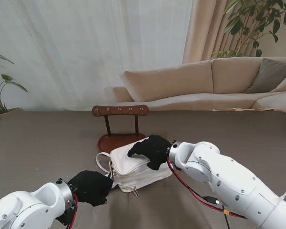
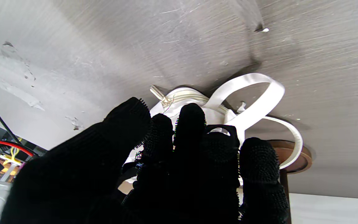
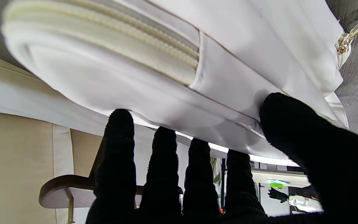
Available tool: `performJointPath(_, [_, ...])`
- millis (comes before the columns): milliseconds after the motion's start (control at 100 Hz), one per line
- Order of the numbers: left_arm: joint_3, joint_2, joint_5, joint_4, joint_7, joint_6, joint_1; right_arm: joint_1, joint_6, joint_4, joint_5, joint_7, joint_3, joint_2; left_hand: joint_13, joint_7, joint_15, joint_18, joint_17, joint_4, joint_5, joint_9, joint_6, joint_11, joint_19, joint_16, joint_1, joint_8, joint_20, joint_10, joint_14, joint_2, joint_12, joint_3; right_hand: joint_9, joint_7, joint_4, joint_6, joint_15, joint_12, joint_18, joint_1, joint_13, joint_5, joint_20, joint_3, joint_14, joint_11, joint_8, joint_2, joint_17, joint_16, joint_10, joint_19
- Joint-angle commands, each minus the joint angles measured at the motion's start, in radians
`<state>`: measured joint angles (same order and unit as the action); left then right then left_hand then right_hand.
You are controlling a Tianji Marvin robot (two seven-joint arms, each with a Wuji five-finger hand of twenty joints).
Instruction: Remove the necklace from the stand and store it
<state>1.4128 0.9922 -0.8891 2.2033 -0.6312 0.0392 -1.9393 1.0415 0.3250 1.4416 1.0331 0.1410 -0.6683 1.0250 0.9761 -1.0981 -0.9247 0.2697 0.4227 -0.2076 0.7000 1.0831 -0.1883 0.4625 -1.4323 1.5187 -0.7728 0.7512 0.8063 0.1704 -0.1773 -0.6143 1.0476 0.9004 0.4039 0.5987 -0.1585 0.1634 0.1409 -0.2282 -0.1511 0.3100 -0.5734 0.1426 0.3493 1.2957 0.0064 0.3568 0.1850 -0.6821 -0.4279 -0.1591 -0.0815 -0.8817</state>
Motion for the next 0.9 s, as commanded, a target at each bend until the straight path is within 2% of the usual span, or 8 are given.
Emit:
performJointPath(0, [-0.016, -0.001, 0.013, 0.016, -0.032, 0.006, 0.011, 0.023, -0.009, -0.053, 0.009, 0.049, 0.021, -0.013, -0.019, -0.055, -0.026, -0.016, -0.004, -0.014, 0.034, -0.003, 0.058, 0.003, -0.027, 0.020, -0.012, 0.004, -0.003, 0.011, 0.032, 0.014, 0.011, -0.002, 0.119, 0.113, 0.038, -0.026, 0.097, -0.035, 0.014, 0.016, -0.099, 0.112, -0.029, 0.083, 0.022, 0.081, 0.040, 0.095, 0.239, -0.037, -0.004, -0.034])
performJointPath(210, [-0.065, -0.009, 0.040, 0.015, -0.056, 0.015, 0.062, 0.017, -0.018, -0.055, -0.003, 0.054, 0.030, -0.011, -0.018, -0.056, -0.027, -0.017, -0.002, -0.014, 0.033, -0.002, 0.058, 0.004, -0.029, 0.020, -0.013, 0.005, -0.004, 0.011, 0.034, 0.014, 0.012, -0.003, 0.119, 0.114, 0.038, -0.023, 0.098, -0.035, 0.015, 0.014, -0.100, 0.112, -0.029, 0.078, 0.018, 0.080, 0.041, 0.099, 0.240, -0.037, -0.006, -0.034])
performJointPath(610, [-0.123, -0.014, 0.081, 0.004, -0.053, 0.019, 0.117, 0.009, -0.023, -0.068, -0.020, 0.054, 0.043, -0.009, -0.017, -0.057, -0.027, -0.016, 0.000, -0.014, 0.033, -0.001, 0.057, 0.004, -0.031, 0.020, -0.014, 0.004, -0.005, 0.011, 0.032, 0.013, 0.012, -0.003, 0.116, 0.115, 0.038, -0.027, 0.098, -0.036, 0.017, 0.012, -0.099, 0.109, -0.028, 0.079, 0.012, 0.081, 0.043, 0.089, 0.241, -0.037, -0.010, -0.033])
performJointPath(730, [-0.122, -0.015, 0.066, 0.011, -0.068, 0.010, 0.117, 0.008, -0.020, -0.071, -0.022, 0.053, 0.042, -0.009, -0.017, -0.049, -0.026, -0.017, -0.001, -0.013, 0.035, -0.001, 0.049, 0.004, -0.030, 0.019, -0.013, -0.006, -0.006, 0.007, 0.033, 0.013, 0.012, -0.006, 0.112, 0.114, 0.038, -0.020, 0.097, -0.036, 0.016, 0.004, -0.096, 0.107, -0.028, 0.080, 0.018, 0.081, 0.043, 0.074, 0.242, -0.037, -0.008, -0.033])
performJointPath(830, [-0.107, -0.014, 0.039, 0.027, -0.085, -0.011, 0.100, 0.009, -0.015, -0.074, -0.024, 0.049, 0.040, -0.008, -0.032, -0.041, -0.014, -0.012, -0.018, -0.001, 0.036, -0.016, 0.048, 0.001, -0.018, 0.017, -0.026, -0.039, -0.009, 0.009, 0.027, 0.030, 0.006, -0.049, 0.106, 0.110, 0.038, -0.015, 0.095, -0.036, 0.013, -0.007, -0.088, 0.103, -0.028, 0.080, 0.023, 0.080, 0.041, 0.057, 0.246, -0.036, -0.004, -0.031])
performJointPath(890, [-0.095, -0.012, 0.019, 0.036, -0.088, -0.023, 0.086, 0.009, -0.011, -0.077, -0.023, 0.045, 0.039, -0.008, -0.046, -0.031, 0.016, -0.008, -0.038, 0.005, 0.039, -0.031, 0.057, -0.002, -0.003, 0.008, -0.028, -0.059, -0.011, 0.012, 0.009, 0.033, -0.001, -0.070, 0.101, 0.107, 0.036, -0.011, 0.094, -0.035, 0.008, -0.007, -0.084, 0.102, -0.029, 0.075, 0.031, 0.079, 0.040, 0.032, 0.249, -0.036, -0.002, -0.028])
